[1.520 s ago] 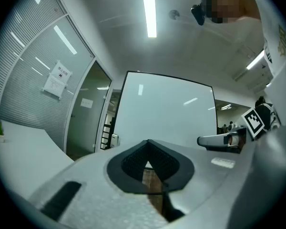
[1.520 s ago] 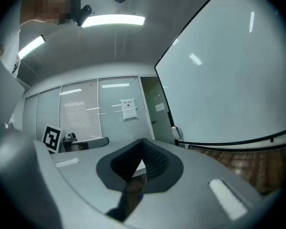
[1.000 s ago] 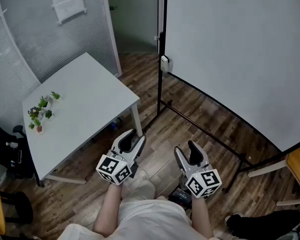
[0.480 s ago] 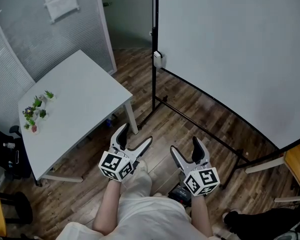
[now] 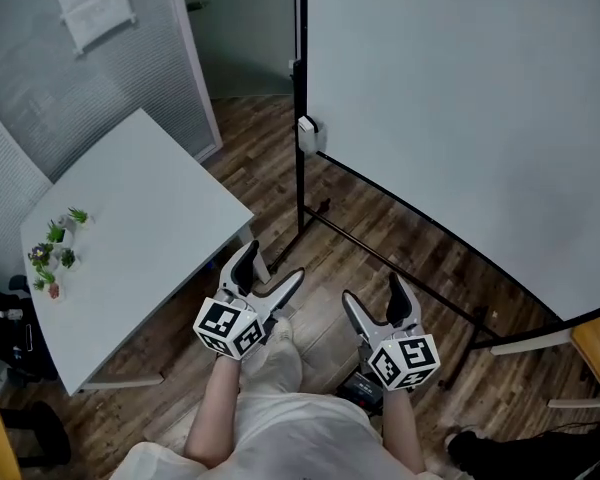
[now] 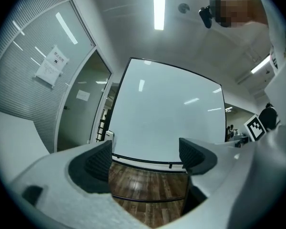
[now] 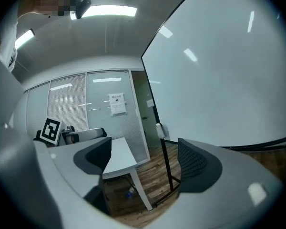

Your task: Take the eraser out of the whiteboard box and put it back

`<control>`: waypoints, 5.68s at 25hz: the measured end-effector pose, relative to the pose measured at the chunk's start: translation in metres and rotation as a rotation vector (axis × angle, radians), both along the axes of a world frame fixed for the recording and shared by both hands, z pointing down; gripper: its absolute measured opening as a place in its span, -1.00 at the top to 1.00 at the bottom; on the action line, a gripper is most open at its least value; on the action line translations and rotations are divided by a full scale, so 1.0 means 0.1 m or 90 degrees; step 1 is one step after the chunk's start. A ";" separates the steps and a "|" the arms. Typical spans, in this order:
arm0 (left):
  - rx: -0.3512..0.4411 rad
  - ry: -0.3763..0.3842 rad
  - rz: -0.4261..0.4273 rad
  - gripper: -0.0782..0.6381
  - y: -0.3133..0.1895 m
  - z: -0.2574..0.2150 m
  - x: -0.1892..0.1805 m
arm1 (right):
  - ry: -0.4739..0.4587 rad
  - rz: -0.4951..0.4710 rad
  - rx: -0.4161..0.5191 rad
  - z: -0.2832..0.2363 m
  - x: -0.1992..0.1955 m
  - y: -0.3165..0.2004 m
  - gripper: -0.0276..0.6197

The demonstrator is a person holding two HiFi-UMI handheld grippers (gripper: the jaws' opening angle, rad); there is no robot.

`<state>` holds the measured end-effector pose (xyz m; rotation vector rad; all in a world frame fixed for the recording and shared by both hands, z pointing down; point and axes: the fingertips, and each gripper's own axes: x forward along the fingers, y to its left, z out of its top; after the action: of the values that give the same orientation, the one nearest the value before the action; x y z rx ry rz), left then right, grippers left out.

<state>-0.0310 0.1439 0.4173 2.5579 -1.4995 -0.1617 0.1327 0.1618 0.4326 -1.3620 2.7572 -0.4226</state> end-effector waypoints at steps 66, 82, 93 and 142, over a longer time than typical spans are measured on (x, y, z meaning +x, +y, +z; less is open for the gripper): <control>-0.057 -0.086 0.166 -0.25 -3.95 0.42 -0.41 | 0.037 0.139 -0.073 0.32 -0.66 -3.25 -0.48; -0.040 -0.147 0.199 -0.15 -4.24 0.58 -0.25 | 0.031 0.128 -0.106 0.51 -0.64 -3.52 -0.42; -0.024 -0.174 0.214 -0.06 -4.29 0.63 -0.13 | 0.027 0.133 -0.119 0.61 -0.55 -3.56 -0.39; 0.031 -0.163 0.149 0.05 -4.19 0.25 -0.20 | -0.019 0.150 -0.099 0.43 -0.35 -3.37 -0.33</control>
<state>-0.0511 -0.2751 0.4420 2.8559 -1.2678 0.1680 0.0975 -0.1755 0.4760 -1.6753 2.5452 -0.6480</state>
